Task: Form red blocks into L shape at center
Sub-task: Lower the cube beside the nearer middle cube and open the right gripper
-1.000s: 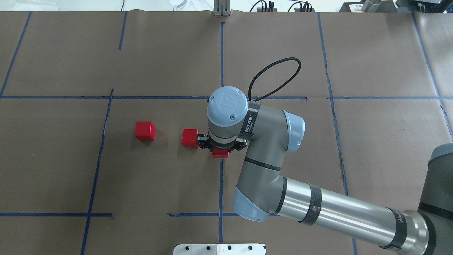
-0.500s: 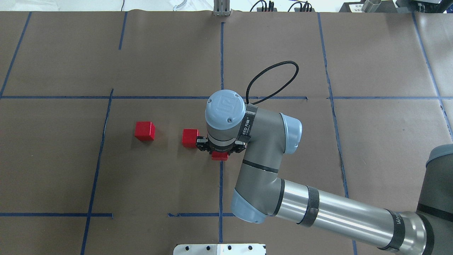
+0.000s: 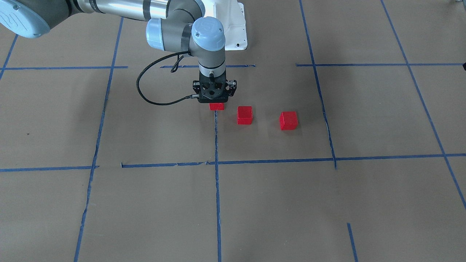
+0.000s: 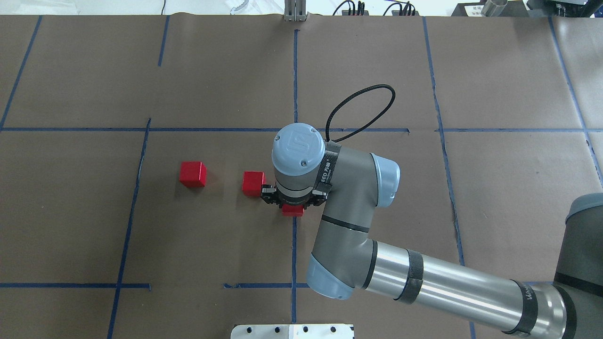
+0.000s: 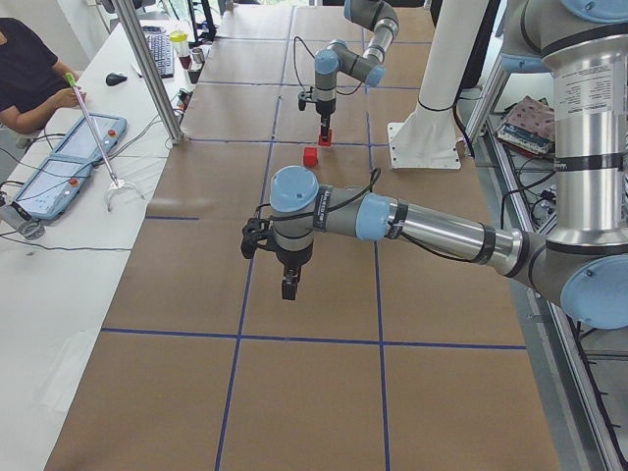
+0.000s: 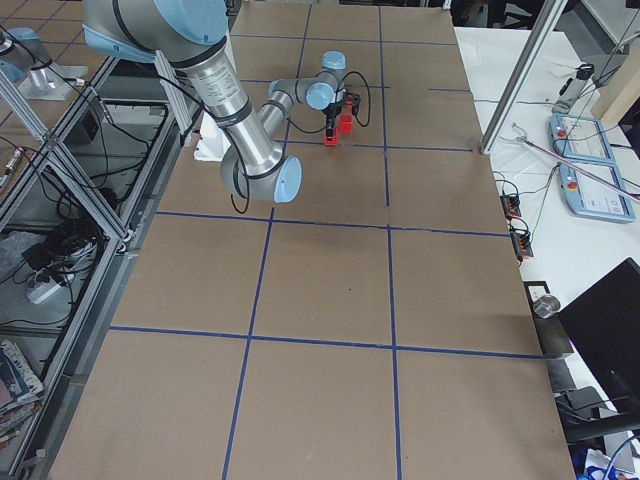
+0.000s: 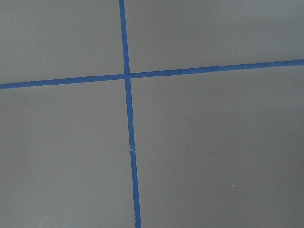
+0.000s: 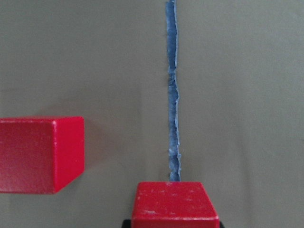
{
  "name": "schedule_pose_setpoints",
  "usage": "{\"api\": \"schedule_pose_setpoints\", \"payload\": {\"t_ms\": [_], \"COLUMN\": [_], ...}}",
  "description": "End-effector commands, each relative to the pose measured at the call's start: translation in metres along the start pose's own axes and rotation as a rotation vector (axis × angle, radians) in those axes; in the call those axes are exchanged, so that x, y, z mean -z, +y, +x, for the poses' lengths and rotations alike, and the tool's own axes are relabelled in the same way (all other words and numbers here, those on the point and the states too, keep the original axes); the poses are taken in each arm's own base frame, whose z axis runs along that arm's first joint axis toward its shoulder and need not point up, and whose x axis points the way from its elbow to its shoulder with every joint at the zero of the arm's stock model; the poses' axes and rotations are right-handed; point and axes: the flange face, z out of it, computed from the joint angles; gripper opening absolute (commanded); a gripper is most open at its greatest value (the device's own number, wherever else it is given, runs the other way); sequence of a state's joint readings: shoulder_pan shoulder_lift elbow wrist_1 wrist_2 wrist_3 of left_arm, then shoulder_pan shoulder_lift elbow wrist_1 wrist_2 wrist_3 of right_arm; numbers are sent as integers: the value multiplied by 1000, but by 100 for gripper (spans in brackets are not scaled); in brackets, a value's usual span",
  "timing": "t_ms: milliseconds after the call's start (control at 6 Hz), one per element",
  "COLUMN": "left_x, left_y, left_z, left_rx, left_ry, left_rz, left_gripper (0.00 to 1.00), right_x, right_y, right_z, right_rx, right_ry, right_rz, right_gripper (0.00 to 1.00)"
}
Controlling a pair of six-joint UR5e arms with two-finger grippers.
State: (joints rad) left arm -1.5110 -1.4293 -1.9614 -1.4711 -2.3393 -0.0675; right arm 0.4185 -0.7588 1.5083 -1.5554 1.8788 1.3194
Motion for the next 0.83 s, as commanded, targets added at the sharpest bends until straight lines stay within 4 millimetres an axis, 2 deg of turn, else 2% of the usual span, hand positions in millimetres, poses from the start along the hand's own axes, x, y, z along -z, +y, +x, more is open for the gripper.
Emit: {"api": "schedule_pose_setpoints", "payload": {"t_ms": [0,167,667], "left_x": [1,0,0], "left_y": [0,1,1], "left_z": [1,0,0], "left_rx": [-1,0,0], "left_ry": [0,0,0], "left_rz": [1,0,0], "left_gripper": [100,100,100], "right_x": [-6,-6,-6], "right_y": [1,1,1], "right_z": [0,0,0], "right_rx": [0,2,-6], "right_ry": [11,10,12], "right_rz": [-1,-3,-3], "right_gripper": [30,42,100]}}
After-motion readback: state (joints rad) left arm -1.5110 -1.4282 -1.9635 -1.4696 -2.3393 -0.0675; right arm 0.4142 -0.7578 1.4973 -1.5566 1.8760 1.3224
